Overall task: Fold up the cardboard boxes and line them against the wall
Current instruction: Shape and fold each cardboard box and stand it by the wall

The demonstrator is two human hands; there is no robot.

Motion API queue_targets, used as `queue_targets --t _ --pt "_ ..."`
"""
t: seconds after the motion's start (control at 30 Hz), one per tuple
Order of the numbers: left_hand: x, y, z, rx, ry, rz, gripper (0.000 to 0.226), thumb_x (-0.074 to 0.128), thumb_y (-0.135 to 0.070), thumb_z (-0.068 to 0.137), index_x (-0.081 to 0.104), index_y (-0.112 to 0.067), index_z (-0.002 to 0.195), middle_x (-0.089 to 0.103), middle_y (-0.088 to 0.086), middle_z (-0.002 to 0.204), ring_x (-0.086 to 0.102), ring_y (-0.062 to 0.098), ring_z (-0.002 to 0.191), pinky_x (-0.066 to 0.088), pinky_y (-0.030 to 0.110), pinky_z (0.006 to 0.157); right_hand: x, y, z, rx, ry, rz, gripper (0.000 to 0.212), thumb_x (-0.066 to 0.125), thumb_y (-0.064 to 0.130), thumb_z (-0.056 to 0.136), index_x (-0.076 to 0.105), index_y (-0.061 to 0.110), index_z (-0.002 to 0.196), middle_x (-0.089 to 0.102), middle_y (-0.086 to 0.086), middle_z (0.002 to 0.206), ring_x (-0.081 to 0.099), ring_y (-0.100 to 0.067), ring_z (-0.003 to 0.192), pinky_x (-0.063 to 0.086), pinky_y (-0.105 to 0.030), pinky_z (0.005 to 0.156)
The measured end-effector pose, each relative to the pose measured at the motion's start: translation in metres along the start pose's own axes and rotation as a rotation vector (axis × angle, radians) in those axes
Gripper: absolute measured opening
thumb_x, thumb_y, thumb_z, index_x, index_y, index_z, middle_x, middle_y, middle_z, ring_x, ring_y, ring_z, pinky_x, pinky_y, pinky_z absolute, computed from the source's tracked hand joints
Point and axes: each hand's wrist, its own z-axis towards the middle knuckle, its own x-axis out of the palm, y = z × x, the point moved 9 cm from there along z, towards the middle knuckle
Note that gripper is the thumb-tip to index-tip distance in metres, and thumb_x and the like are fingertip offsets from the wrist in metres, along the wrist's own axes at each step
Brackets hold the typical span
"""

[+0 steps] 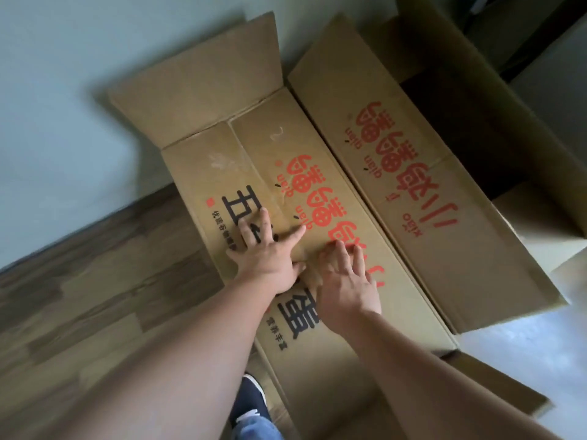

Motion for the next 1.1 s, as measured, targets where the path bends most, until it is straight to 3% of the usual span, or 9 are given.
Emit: queue_targets --t 0.13,0.4,0.5,0.6,0.7,0.8,0.9,0.97,1.1 --pt "0.0 0.004 0.003 0.008 0.019 0.001 0.076 0.054 -0.06 0.096 0.0 -0.07 0.148 -0.039 0.003 0.162 -0.027 0.047 0.148 0.022 0.077 0.11 -0.01 -0.012 -0.035 -0.111 0.07 -0.034 0.067 0.047 0.049 0.099 0.019 0.034 0.158 0.021 0.001 0.162 0.02 -0.026 0.147 0.027 -0.047 0.117" --pt "-0.02 -0.007 -0.013 0.109 -0.088 0.098 0.071 0.037 -0.081 0.087 0.017 -0.059 0.152 -0.031 0.012 0.165 -0.028 0.044 0.149 0.004 0.08 0.112 -0.006 -0.018 -0.049 -0.078 0.116 -0.13 0.079 0.05 0.058 0.094 -0.001 0.043 0.154 0.012 -0.003 0.162 0.019 -0.03 0.147 0.031 -0.054 0.114" --pt "-0.038 -0.017 -0.03 0.217 -0.235 0.122 0.069 0.021 -0.082 0.089 0.055 -0.036 0.129 -0.01 0.007 0.171 -0.02 0.037 0.154 0.004 0.075 0.115 -0.012 -0.025 -0.056 -0.076 0.074 -0.236 0.076 0.044 0.061 0.095 -0.005 0.048 0.152 -0.004 -0.011 0.165 0.004 -0.038 0.151 0.021 -0.06 0.117" --pt "-0.061 -0.009 -0.043 0.216 -0.359 0.034 0.059 0.03 -0.073 0.094 0.067 -0.027 0.095 0.019 0.002 0.168 -0.004 0.035 0.154 0.022 0.066 0.116 -0.013 -0.016 -0.064 -0.157 0.131 -0.259 0.07 0.037 0.066 0.096 -0.006 0.057 0.15 -0.027 -0.01 0.163 -0.016 -0.04 0.151 0.008 -0.066 0.118" --pt "-0.077 0.004 -0.057 0.227 -0.522 -0.027 0.043 0.052 -0.061 0.092 0.062 -0.023 0.073 0.045 0.008 0.154 0.008 0.036 0.15 0.035 0.055 0.113 -0.012 -0.008 -0.075 -0.246 0.27 -0.283 0.068 0.022 0.083 0.088 0.01 0.06 0.151 -0.038 -0.003 0.159 -0.029 -0.038 0.147 0.0 -0.07 0.117" --pt "-0.081 0.011 -0.073 0.206 -0.523 -0.06 0.024 0.061 -0.046 0.089 0.055 -0.025 0.079 0.043 0.007 0.155 0.001 0.033 0.153 0.042 0.046 0.111 -0.028 -0.011 -0.084 -0.207 0.244 -0.394 0.083 0.004 0.087 0.078 0.035 0.052 0.147 -0.029 -0.004 0.163 -0.023 -0.041 0.149 0.002 -0.069 0.116" --pt "-0.094 0.017 -0.083 0.176 -0.515 -0.044 0.013 0.06 -0.037 0.086 0.057 -0.025 0.083 0.043 0.003 0.152 0.002 0.032 0.152 0.047 0.048 0.105 -0.064 -0.014 -0.098 -0.159 0.046 -0.537 0.064 0.023 0.07 0.095 0.054 0.034 0.139 -0.006 -0.01 0.166 -0.007 -0.04 0.151 0.012 -0.063 0.117" --pt "-0.094 0.028 -0.09 0.145 -0.49 0.058 0.016 0.06 -0.039 0.083 0.063 -0.024 0.087 0.047 0.002 0.146 0.007 0.034 0.15 0.039 0.054 0.11 -0.084 -0.018 -0.11 -0.153 -0.048 -0.653 0.042 0.047 0.051 0.099 0.063 0.028 0.131 -0.007 -0.014 0.166 -0.011 -0.044 0.15 0.009 -0.064 0.117" --pt "-0.093 0.043 -0.108 0.118 -0.497 0.269 0.034 0.063 -0.038 0.077 0.065 -0.027 0.108 0.055 0.006 0.135 0.004 0.039 0.154 0.0 0.062 0.122 -0.091 -0.011 -0.129 -0.291 -0.035 -0.91 0.033 0.055 0.035 0.1 0.064 0.025 0.13 -0.023 -0.021 0.163 -0.03 -0.049 0.144 -0.012 -0.069 0.114"
